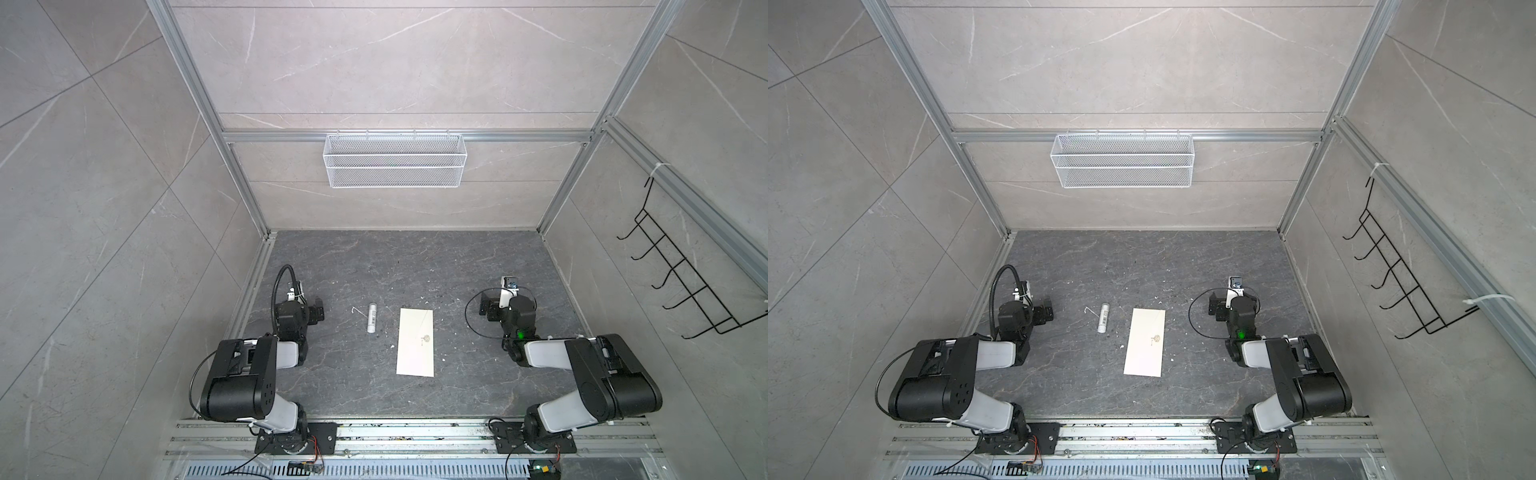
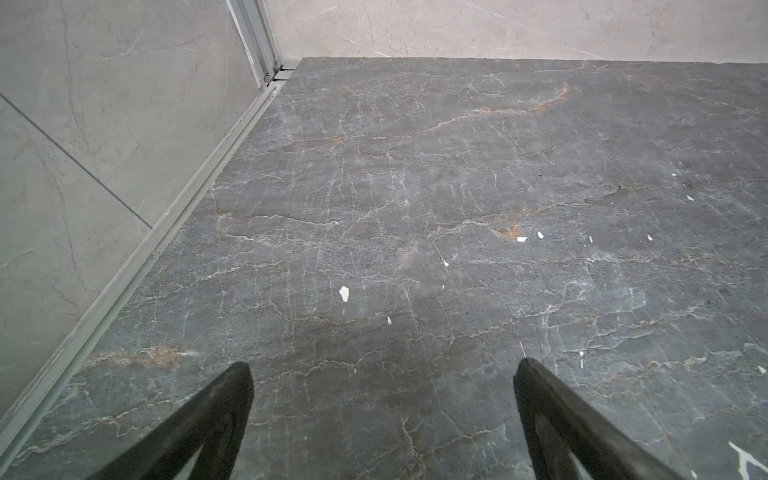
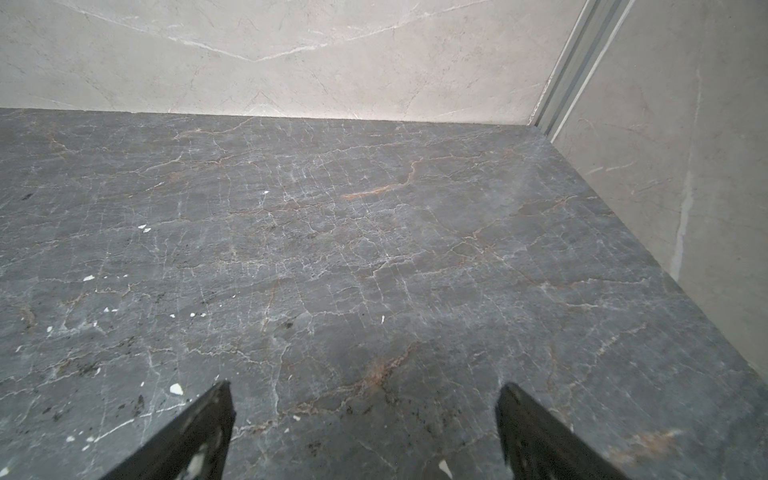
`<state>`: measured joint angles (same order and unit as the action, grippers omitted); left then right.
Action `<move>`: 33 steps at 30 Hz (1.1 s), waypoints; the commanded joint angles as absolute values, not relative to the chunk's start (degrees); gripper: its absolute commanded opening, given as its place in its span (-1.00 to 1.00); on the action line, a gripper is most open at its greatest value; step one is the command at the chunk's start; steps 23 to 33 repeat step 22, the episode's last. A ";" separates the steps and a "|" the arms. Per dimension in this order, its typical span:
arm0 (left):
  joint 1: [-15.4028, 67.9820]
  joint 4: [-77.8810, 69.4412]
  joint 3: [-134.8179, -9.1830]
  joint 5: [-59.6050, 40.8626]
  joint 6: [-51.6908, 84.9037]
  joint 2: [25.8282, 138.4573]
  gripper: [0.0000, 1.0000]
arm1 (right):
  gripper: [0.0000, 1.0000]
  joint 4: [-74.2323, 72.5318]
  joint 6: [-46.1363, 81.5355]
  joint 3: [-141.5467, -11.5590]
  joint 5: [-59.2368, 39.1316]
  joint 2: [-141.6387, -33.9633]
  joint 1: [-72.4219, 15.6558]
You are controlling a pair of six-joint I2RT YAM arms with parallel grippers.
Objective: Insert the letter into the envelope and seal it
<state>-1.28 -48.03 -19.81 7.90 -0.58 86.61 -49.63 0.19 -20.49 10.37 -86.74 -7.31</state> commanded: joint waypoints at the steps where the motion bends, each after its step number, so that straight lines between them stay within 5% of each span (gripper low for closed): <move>1: -1.46 -49.22 -20.40 6.74 0.12 86.04 1.00 | 0.99 -50.89 0.35 -20.30 9.68 -86.90 -7.29; 33: -1.41 -49.75 -19.99 6.97 0.10 85.90 0.99 | 0.99 -50.80 0.31 -20.39 9.49 -86.96 -7.29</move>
